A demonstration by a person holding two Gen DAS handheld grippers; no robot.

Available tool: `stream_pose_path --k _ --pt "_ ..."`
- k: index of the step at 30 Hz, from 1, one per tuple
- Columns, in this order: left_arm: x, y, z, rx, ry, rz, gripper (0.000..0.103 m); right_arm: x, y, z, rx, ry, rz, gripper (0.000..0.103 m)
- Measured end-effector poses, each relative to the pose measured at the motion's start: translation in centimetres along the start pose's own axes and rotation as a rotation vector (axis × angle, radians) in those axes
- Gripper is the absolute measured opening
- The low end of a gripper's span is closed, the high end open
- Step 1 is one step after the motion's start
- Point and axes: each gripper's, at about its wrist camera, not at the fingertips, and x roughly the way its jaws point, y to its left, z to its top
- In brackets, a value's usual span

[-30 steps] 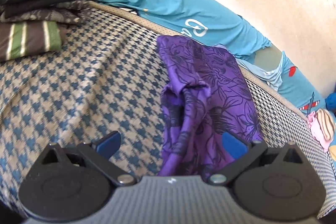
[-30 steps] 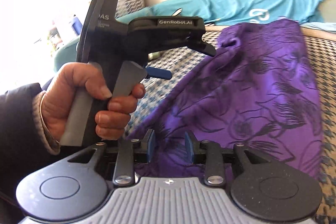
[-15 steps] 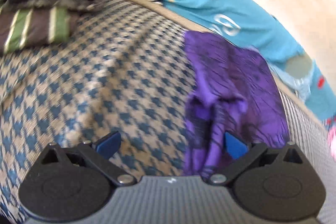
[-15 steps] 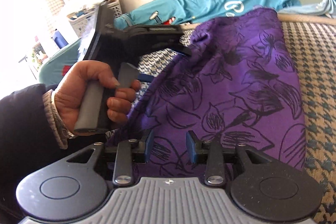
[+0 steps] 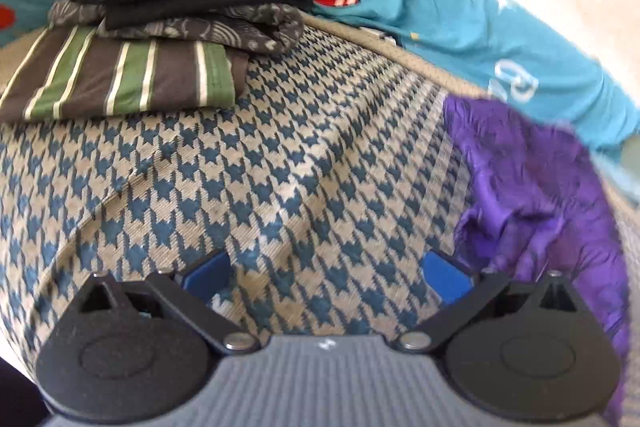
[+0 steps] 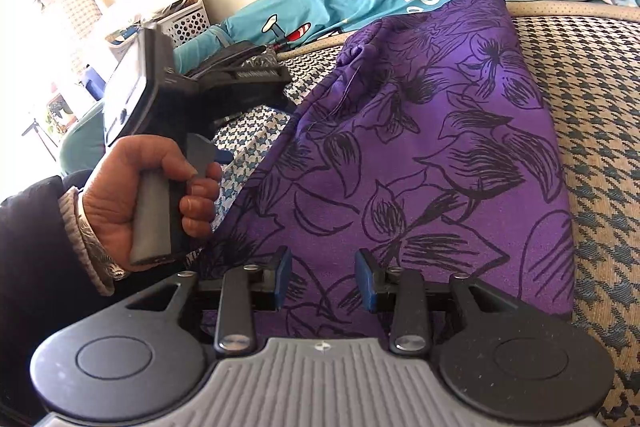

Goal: Fold clothes

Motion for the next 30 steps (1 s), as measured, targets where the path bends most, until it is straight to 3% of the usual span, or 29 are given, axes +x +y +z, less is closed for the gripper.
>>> stream_pose_path --k 5,11,15,21,30 --pt "-1.2 -0.8 0.1 0.012 -0.01 -0.138 0.103 0.0 0.0 0.0 0.007 0.001 -0.001 0.036" --pt "-1.9 -4.6 -0.6 0.17 -0.033 -0.266 0.103 0.1 0.2 -0.1 -0.009 0.001 0.001 0.041" --pt "-1.5 -6.9 -1.1 0.258 -0.04 -0.267 0.103 0.2 0.2 -0.2 -0.009 0.0 0.006 0.043" --pt "0.5 -7.9 -0.7 0.27 -0.017 -0.222 0.103 0.3 0.1 -0.3 -0.007 -0.002 0.015 0.043" --pt "3.1 -5.4 0.7 0.118 0.012 -0.157 0.103 0.7 0.4 -0.4 -0.029 -0.005 0.025 0.052"
